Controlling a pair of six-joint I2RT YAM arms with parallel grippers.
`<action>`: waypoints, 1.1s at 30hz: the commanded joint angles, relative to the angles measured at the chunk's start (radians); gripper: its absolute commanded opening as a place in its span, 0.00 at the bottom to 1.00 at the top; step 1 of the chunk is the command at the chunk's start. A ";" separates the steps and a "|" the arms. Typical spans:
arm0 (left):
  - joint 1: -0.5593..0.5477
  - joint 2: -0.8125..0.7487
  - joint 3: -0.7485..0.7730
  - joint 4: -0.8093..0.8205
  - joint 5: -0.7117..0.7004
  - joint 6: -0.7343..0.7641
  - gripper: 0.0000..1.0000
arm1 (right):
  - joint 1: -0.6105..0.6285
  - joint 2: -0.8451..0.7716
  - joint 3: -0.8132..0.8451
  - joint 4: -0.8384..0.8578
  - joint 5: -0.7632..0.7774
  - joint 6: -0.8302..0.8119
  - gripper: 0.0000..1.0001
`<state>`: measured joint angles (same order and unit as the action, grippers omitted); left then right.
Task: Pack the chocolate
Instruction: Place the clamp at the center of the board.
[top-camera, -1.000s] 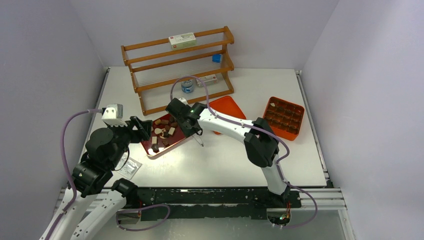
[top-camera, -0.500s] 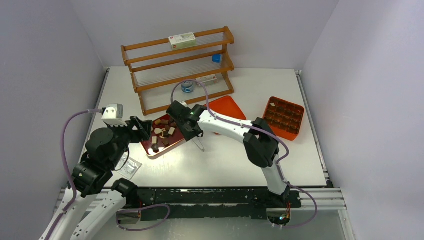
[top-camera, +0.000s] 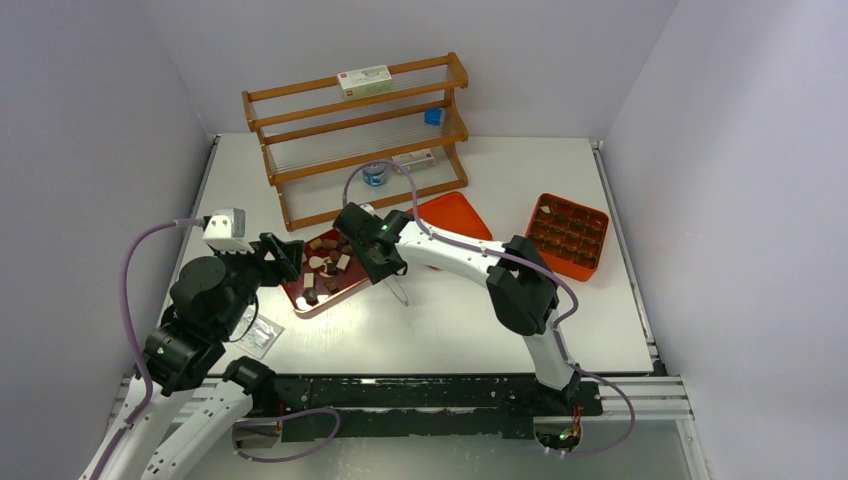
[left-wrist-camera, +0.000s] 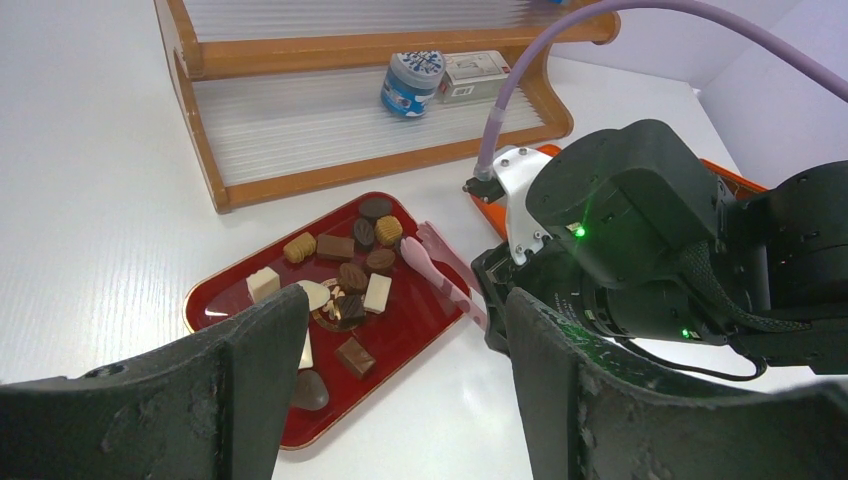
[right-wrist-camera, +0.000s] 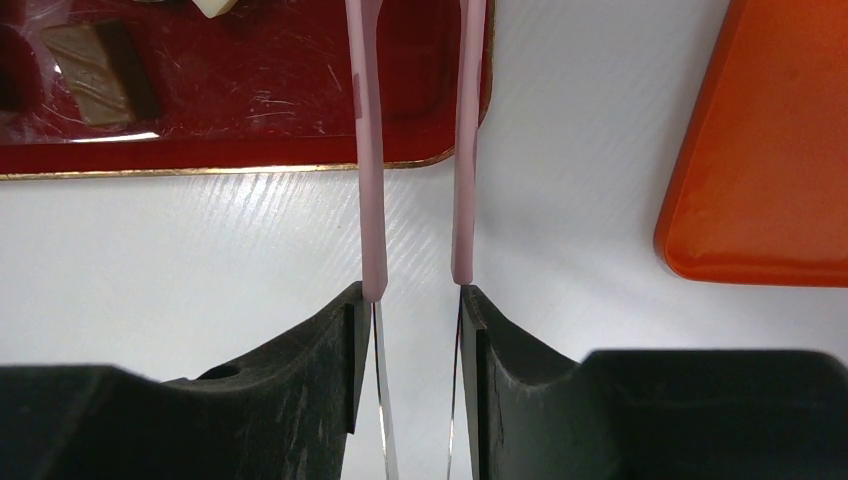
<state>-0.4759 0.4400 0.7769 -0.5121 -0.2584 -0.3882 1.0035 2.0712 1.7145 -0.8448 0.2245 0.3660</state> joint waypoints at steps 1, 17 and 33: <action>0.005 -0.013 -0.005 0.031 -0.017 0.012 0.77 | 0.001 -0.001 0.027 -0.029 0.006 0.010 0.40; 0.005 -0.007 -0.003 0.021 -0.030 0.002 0.76 | -0.001 0.040 0.037 -0.013 -0.036 -0.007 0.40; 0.005 0.063 0.005 -0.006 -0.006 -0.038 0.73 | -0.009 -0.209 -0.261 0.139 -0.009 0.017 0.38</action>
<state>-0.4759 0.4812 0.7769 -0.5167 -0.2764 -0.4152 0.9977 1.9816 1.5703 -0.7746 0.1944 0.3626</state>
